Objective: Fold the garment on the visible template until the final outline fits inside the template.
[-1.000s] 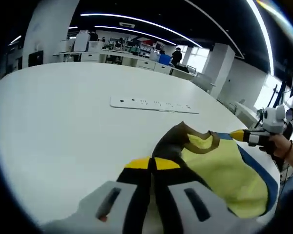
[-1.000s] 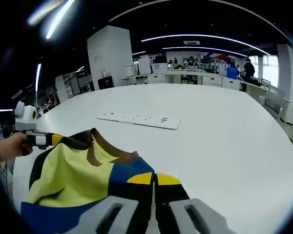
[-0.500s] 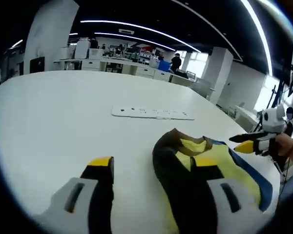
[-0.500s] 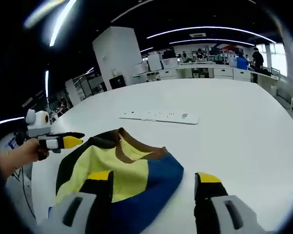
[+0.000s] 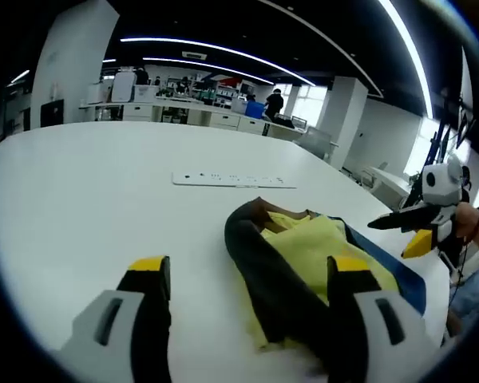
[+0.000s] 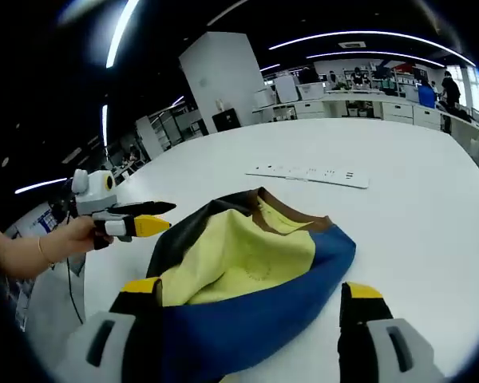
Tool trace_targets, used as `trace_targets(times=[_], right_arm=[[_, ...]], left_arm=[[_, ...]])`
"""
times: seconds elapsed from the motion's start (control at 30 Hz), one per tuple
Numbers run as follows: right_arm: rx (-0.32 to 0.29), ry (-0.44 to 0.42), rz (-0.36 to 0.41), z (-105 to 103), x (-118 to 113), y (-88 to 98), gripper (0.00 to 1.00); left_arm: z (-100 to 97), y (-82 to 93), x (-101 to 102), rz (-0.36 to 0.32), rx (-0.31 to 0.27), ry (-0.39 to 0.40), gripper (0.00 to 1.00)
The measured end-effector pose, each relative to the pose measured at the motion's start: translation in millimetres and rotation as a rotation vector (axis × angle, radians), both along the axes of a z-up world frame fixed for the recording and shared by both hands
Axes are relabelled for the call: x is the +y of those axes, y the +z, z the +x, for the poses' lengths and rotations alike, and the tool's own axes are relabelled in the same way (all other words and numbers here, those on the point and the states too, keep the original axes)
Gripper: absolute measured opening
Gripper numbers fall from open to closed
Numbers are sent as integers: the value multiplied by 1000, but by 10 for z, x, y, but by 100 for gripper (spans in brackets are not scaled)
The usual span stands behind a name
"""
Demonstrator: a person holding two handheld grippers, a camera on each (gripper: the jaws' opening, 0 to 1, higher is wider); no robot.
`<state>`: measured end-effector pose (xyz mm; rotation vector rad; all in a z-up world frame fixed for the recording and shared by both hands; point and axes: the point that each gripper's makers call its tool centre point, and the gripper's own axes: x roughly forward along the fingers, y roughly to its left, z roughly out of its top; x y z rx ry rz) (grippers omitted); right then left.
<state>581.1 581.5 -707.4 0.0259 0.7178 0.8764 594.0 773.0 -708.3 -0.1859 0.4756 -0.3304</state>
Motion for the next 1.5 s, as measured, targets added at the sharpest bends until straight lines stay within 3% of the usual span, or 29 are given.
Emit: trace_targets(times=[0.5, 0.8, 0.93, 1.23, 1.37, 1.5], right_arm=[[-6, 78, -33, -584, 27, 54, 86], [-33, 54, -54, -799, -48, 40, 73], [-32, 24, -41, -865, -87, 28, 62], [-27, 9, -40, -987, -129, -3, 39], [-10, -14, -33, -1003, -131, -20, 30], [5, -41, -19, -1002, -138, -25, 23]], left_arm=[[-450, 69, -222, 40, -3, -106, 82], [-697, 30, -355, 51, 7, -133, 79], [-796, -25, -403, 32, 15, -125, 77], [-969, -212, -478, 36, 51, -122, 63], [-1054, -373, -514, 66, 93, -139, 51], [-1088, -438, -549, 48, 104, -141, 43]])
